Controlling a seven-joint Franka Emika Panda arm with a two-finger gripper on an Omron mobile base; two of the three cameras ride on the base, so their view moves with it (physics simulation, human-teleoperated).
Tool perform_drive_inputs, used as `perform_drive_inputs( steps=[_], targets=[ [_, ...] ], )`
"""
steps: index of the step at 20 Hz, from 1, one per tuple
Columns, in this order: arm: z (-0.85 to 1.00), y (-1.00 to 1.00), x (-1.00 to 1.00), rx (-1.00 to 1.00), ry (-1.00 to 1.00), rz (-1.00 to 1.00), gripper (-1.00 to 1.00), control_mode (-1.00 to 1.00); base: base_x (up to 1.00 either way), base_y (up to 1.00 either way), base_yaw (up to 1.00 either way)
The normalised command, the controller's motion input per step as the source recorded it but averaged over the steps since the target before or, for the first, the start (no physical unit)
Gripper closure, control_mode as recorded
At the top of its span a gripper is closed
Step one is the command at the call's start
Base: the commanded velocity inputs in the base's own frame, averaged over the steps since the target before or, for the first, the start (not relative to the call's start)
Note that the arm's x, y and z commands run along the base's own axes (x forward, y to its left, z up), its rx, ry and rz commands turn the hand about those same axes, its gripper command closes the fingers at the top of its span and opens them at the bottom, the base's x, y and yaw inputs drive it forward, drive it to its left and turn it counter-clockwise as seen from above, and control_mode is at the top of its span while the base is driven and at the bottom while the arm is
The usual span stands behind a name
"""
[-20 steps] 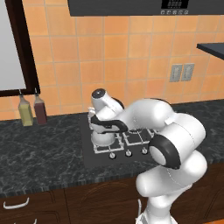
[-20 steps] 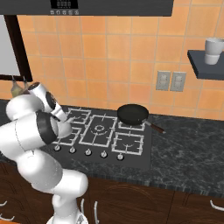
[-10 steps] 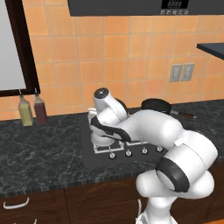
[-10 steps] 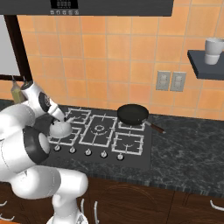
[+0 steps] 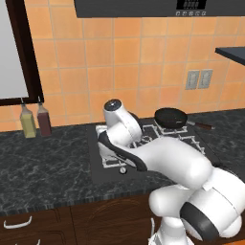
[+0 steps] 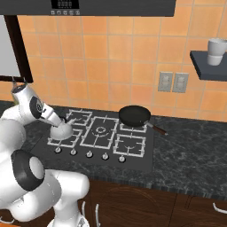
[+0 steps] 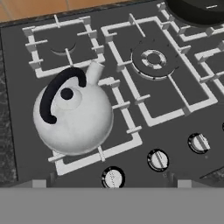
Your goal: Pick the kettle from the counter and place it on a stove burner. Then turn the burner on.
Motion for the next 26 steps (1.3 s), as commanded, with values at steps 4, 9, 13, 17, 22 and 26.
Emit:
perform_drive_inputs(
  steps=[4,9,13,17,22,26],
  targets=[
    [0.0,0.04,-0.67,0.0,0.02,0.13,-1.0,-1.0,0.0,0.0,0.0],
    [-0.15,-0.07,-0.53,0.0,0.01,0.13,-1.0,-1.0,0.0,0.0,0.0],
    [-0.28,-0.35,-0.38,0.0,0.08,0.09,-1.0,-1.0,0.0,0.0,0.0],
    [-0.25,-0.24,-0.11,0.0,0.08,0.01,-1.0,-1.0,0.0,0.0,0.0],
    [-0.1,-0.01,-0.01,0.0,0.07,0.0,-1.0,-1.0,0.0,0.0,0.0],
    [-0.16,0.08,-0.02,0.0,0.01,-0.01,-1.0,-1.0,0.0,0.0,0.0]
  ],
)
